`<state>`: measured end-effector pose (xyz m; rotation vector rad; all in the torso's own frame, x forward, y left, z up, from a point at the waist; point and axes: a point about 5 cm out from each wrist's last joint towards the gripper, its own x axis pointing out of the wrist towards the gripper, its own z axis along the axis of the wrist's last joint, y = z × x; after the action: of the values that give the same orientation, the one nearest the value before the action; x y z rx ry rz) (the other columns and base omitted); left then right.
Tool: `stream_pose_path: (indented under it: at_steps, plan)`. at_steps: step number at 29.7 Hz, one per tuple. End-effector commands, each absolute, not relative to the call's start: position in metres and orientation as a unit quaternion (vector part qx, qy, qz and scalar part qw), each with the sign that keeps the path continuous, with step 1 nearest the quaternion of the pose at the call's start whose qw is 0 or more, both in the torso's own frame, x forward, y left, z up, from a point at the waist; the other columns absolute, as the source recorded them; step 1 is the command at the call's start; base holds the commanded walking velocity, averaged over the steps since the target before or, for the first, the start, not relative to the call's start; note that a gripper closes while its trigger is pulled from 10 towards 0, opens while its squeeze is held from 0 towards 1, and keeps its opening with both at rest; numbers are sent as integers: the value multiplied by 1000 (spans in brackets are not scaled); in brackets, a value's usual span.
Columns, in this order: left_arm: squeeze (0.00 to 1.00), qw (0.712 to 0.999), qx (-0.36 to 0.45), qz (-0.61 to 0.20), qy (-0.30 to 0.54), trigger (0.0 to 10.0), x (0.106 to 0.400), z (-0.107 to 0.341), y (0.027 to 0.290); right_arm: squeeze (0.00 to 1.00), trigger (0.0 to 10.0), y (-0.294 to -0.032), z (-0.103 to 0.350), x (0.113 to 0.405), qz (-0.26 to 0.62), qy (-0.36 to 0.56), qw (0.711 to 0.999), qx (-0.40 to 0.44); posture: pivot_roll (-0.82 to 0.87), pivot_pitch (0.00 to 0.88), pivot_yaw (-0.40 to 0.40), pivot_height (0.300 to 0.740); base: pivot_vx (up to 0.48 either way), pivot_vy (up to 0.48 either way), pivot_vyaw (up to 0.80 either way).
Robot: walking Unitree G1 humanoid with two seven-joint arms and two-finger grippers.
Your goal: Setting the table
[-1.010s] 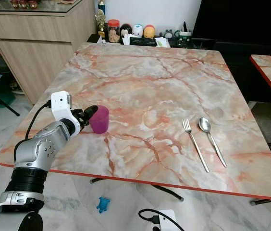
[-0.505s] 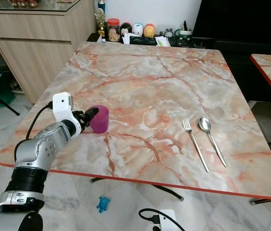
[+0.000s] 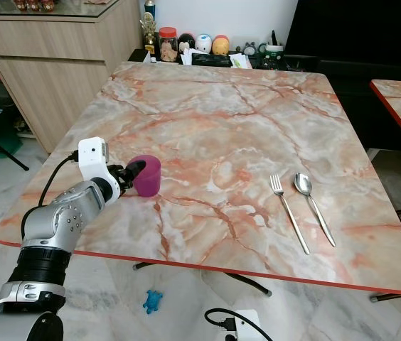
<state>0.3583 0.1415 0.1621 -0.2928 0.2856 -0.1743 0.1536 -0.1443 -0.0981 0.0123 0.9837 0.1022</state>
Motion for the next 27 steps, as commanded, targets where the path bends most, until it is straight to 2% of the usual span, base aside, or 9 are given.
stream_pose_path:
  at_steps: [1, 6, 7, 8, 11, 14, 15, 20, 27]
  plan:
    - [0, 976, -135, -82, 153, 10000, 358, 161, 141, 0, 10000, -144, -100, 149, 49, 476, 878, 7, 155, 22, -30, 740, 0, 0, 0]
    - [0, 975, -135, -77, 158, 10000, 359, 159, 142, 0, 10000, -146, -101, 145, 48, 478, 877, 7, 154, 23, -30, 740, 0, 0, 0]
    - [0, 975, -135, -77, 158, 9255, 358, 159, 142, 0, 10000, -146, -101, 145, 48, 479, 877, 7, 154, 23, -30, 740, 0, 0, 0]
    - [0, 975, -135, -77, 157, 5725, 358, 159, 142, 0, 10000, -147, -101, 144, 48, 479, 877, 7, 153, 23, -30, 740, 0, 0, 0]
    - [0, 976, -134, -77, 156, 3373, 359, 159, 142, 0, 10000, -148, -101, 144, 47, 479, 876, 7, 152, 24, -31, 740, 0, 0, 0]
    - [0, 976, -132, -77, 156, 3373, 359, 159, 143, 0, 10000, -148, -101, 144, 47, 479, 876, 7, 151, 24, -30, 740, 0, 0, 0]
    - [0, 976, -130, -76, 156, 1882, 359, 159, 144, 0, 10000, -148, -101, 144, 47, 479, 876, 7, 154, 24, -30, 740, 0, 0, 0]
    - [0, 977, -127, -71, 153, 0, 360, 161, 148, 0, 10000, -148, -101, 144, 47, 480, 876, 6, 154, 25, -32, 740, 0, 0, 0]
    - [0, 978, -127, -71, 152, 0, 360, 161, 149, 0, 10000, -146, -101, 146, 48, 480, 876, 6, 154, 25, -33, 740, 0, 0, 0]
